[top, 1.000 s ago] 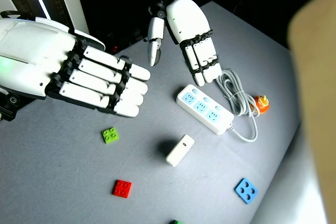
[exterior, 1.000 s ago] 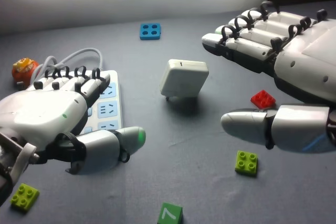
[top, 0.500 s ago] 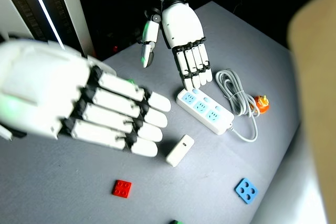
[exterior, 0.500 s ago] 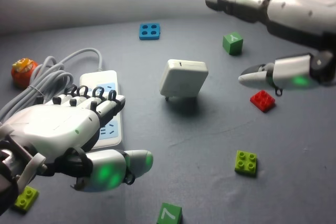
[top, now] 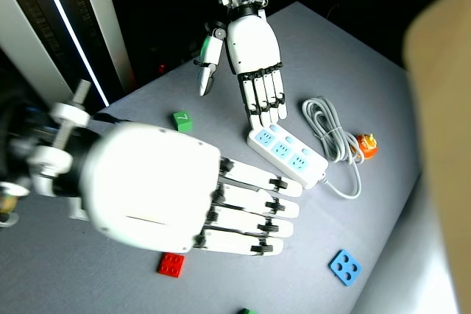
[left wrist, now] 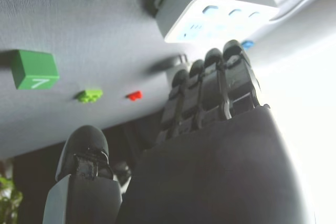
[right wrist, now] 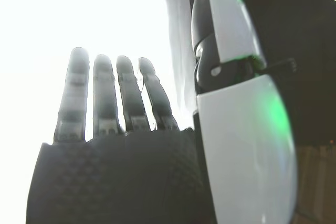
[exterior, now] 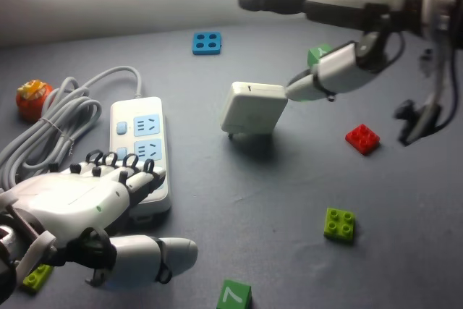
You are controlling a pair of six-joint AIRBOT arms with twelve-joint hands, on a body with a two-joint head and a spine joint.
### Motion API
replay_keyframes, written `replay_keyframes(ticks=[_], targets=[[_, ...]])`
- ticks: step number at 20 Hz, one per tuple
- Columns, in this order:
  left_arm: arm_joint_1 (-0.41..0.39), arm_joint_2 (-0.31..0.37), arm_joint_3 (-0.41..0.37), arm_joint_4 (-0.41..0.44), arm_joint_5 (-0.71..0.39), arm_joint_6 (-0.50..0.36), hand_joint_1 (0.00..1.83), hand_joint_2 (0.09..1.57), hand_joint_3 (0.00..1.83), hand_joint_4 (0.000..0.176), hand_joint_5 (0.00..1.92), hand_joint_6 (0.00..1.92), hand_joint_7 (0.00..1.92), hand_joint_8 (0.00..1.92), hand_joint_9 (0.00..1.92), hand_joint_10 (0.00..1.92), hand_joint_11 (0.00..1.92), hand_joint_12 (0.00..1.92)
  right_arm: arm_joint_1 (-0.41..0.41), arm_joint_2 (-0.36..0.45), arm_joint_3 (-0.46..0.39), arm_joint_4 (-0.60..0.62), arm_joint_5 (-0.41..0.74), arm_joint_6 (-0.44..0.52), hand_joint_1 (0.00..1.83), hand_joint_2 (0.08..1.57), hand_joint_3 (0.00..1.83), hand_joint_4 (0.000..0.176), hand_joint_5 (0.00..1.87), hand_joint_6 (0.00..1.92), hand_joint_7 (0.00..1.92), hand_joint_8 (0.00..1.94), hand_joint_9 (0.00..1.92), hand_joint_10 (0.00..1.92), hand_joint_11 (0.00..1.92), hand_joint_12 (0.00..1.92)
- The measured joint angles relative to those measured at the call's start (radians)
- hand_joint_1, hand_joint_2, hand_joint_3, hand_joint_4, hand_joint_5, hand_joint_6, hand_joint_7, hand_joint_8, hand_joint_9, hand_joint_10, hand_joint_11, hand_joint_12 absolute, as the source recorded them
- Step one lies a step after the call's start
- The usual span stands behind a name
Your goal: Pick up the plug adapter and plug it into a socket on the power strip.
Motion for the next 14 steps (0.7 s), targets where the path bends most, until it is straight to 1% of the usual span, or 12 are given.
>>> replay_keyframes(ticks=[1, 2, 4, 6, 10, 13, 14], targets=[[0.000, 0.000, 0.000, -0.008, 0.001, 0.000, 0.00, 1.20, 0.01, 0.000, 0.00, 0.00, 0.00, 0.00, 0.00, 0.00, 0.00, 0.00, -0.007, -0.019, 0.025, 0.061, 0.002, -0.032, 1.26, 1.06, 0.00, 0.000, 0.05, 0.00, 0.07, 0.00, 0.08, 0.00, 0.00, 0.29], [0.000, -0.001, 0.000, -0.019, 0.001, 0.002, 0.00, 1.19, 0.01, 0.000, 0.00, 0.00, 0.00, 0.00, 0.00, 0.00, 0.00, 0.00, -0.018, -0.041, 0.053, 0.085, 0.009, -0.048, 1.27, 1.07, 0.00, 0.000, 0.04, 0.00, 0.07, 0.00, 0.07, 0.00, 0.00, 0.27], [0.004, -0.011, 0.018, -0.033, -0.001, 0.005, 0.00, 1.19, 0.01, 0.000, 0.00, 0.00, 0.00, 0.00, 0.00, 0.00, 0.00, 0.00, -0.025, -0.068, 0.093, 0.097, 0.014, -0.052, 1.30, 1.05, 0.00, 0.000, 0.05, 0.01, 0.08, 0.00, 0.08, 0.00, 0.00, 0.30], [0.004, -0.023, 0.027, -0.042, -0.001, 0.008, 0.00, 1.19, 0.01, 0.000, 0.00, 0.00, 0.00, 0.00, 0.00, 0.00, 0.00, 0.00, -0.043, -0.098, 0.127, 0.099, 0.020, -0.053, 1.28, 1.07, 0.00, 0.000, 0.03, 0.00, 0.06, 0.00, 0.06, 0.00, 0.00, 0.25], [0.004, -0.051, 0.040, -0.061, 0.003, 0.011, 0.00, 1.18, 0.00, 0.000, 0.00, 0.00, 0.00, 0.00, 0.00, 0.00, 0.00, 0.00, -0.081, -0.166, 0.185, 0.122, 0.000, -0.053, 1.29, 1.02, 0.00, 0.000, 0.08, 0.01, 0.08, 0.00, 0.07, 0.00, 0.00, 0.39], [0.004, -0.065, 0.043, -0.064, -0.003, 0.011, 0.00, 1.17, 0.00, 0.000, 0.00, 0.00, 0.00, 0.00, 0.00, 0.00, 0.00, 0.00, -0.082, -0.209, 0.232, 0.129, 0.001, -0.053, 1.27, 1.02, 0.00, 0.000, 0.10, 0.00, 0.09, 0.00, 0.08, 0.00, 0.00, 0.42], [0.004, -0.066, 0.043, -0.067, -0.004, 0.011, 0.00, 1.17, 0.00, 0.000, 0.00, 0.00, 0.00, 0.00, 0.00, 0.00, 0.00, 0.00, -0.083, -0.219, 0.241, 0.129, 0.003, -0.054, 1.26, 1.01, 0.00, 0.000, 0.09, 0.00, 0.09, 0.00, 0.09, 0.00, 0.00, 0.48]])
